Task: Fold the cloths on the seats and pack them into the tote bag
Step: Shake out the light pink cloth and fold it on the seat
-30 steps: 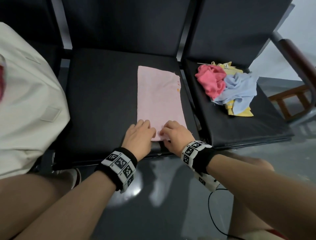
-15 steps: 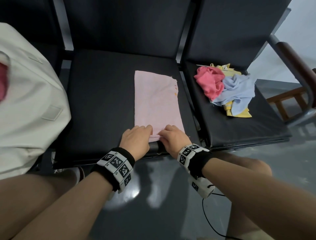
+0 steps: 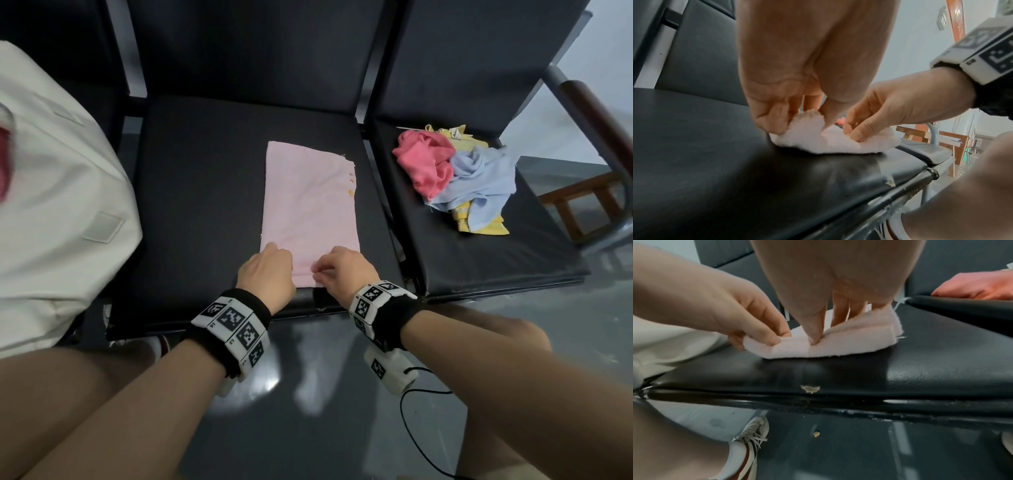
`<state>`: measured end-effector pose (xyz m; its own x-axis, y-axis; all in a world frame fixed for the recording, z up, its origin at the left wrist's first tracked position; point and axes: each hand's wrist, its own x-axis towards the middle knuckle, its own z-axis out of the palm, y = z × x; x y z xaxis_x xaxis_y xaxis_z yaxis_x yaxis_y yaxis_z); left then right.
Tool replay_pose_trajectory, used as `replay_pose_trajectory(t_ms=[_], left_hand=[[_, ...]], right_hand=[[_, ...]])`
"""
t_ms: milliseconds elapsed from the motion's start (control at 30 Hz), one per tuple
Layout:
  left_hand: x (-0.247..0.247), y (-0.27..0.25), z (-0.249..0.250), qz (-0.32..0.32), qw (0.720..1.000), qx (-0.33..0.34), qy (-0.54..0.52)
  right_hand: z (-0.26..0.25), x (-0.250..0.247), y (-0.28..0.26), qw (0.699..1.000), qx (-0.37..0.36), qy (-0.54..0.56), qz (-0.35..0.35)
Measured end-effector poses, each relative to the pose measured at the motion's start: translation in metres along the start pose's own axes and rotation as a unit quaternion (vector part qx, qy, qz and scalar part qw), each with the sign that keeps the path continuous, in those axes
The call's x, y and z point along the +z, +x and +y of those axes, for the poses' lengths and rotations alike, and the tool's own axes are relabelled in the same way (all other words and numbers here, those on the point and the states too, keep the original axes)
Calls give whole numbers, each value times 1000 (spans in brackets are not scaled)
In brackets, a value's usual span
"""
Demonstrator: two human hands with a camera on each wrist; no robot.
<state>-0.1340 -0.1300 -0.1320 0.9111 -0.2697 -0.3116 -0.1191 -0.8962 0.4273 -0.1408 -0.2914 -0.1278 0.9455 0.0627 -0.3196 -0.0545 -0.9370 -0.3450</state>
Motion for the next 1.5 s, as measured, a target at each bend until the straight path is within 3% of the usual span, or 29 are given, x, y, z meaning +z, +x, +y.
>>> replay_pose_trajectory(t_ms=[100, 233, 400, 500, 733, 867, 967, 1200, 1367, 1500], left_hand=[[2, 1, -2, 73, 995, 71, 5], [11, -1, 3, 28, 989, 138, 36], [19, 2, 1, 52, 991, 117, 39], [19, 3, 5, 66, 989, 118, 65], [15, 5, 6, 51, 996, 75, 19], [15, 6, 3, 84, 994, 71, -6], [15, 8, 4, 117, 986, 102, 54], [17, 5, 6, 94, 982, 116, 117], [20, 7, 6, 101, 982, 105, 120], [22, 9, 5, 75, 988, 88, 105]], right_hand=[[0, 2, 2, 998, -34, -52, 19], [0, 4, 4, 992, -61, -103, 28], [-2, 17, -6, 979, -131, -114, 109], [4, 22, -10, 976, -148, -105, 118], [6, 15, -8, 983, -129, -108, 73], [7, 10, -4, 988, -113, -103, 22], [1, 4, 1, 991, -87, -101, -22], [-12, -13, 19, 990, -37, -106, -84], [-9, -5, 13, 991, -56, -120, -14], [-3, 1, 5, 981, -134, -131, 41]])
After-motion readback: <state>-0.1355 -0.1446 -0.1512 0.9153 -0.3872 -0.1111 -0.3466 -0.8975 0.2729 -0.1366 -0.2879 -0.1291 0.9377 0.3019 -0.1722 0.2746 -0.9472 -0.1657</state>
